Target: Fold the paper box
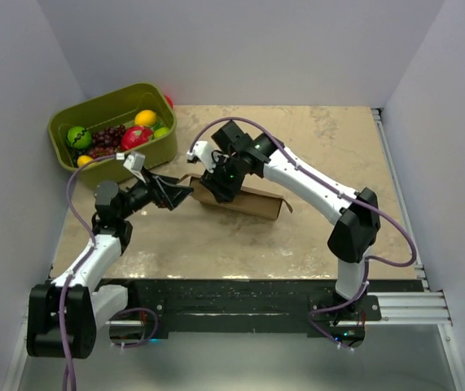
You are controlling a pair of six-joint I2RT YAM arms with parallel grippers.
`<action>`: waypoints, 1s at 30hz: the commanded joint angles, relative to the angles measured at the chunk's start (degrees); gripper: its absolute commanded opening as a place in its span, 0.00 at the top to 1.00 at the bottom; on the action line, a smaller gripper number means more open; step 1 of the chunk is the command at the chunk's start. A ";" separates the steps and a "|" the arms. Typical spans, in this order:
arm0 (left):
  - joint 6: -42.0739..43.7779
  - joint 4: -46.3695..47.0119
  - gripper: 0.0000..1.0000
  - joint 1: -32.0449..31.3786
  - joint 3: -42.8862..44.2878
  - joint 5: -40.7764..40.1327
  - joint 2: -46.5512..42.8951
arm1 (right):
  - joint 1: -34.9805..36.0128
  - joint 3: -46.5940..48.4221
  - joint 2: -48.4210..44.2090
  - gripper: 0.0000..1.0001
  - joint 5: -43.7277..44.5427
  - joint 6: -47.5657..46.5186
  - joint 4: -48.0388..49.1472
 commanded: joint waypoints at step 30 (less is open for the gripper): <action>0.94 13.34 0.52 -11.27 18.79 -12.22 34.02 | -14.57 1.38 1.20 0.17 -10.32 0.62 9.41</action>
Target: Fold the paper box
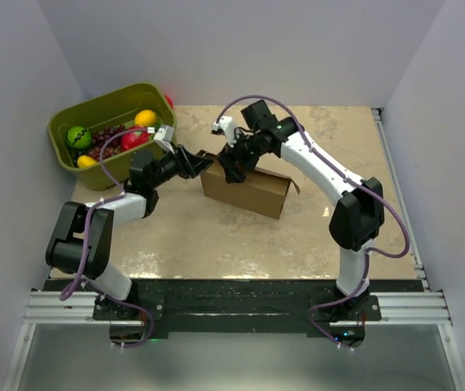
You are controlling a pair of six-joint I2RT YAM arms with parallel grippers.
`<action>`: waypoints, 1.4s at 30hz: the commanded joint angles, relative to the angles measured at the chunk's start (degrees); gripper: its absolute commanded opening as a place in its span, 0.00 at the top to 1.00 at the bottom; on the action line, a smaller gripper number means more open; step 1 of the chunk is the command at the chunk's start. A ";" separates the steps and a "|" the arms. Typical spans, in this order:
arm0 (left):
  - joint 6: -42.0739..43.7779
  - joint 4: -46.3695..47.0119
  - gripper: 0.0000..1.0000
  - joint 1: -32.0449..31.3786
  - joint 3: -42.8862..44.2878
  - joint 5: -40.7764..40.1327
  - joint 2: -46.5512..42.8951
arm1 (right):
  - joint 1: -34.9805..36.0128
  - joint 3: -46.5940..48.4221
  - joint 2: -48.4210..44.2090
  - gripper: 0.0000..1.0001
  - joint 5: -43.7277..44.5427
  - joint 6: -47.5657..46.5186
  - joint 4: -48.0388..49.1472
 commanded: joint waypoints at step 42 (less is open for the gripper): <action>24.75 -43.63 0.05 2.80 20.49 -2.66 -9.43 | -8.95 -30.31 -39.56 0.16 31.86 32.24 3.39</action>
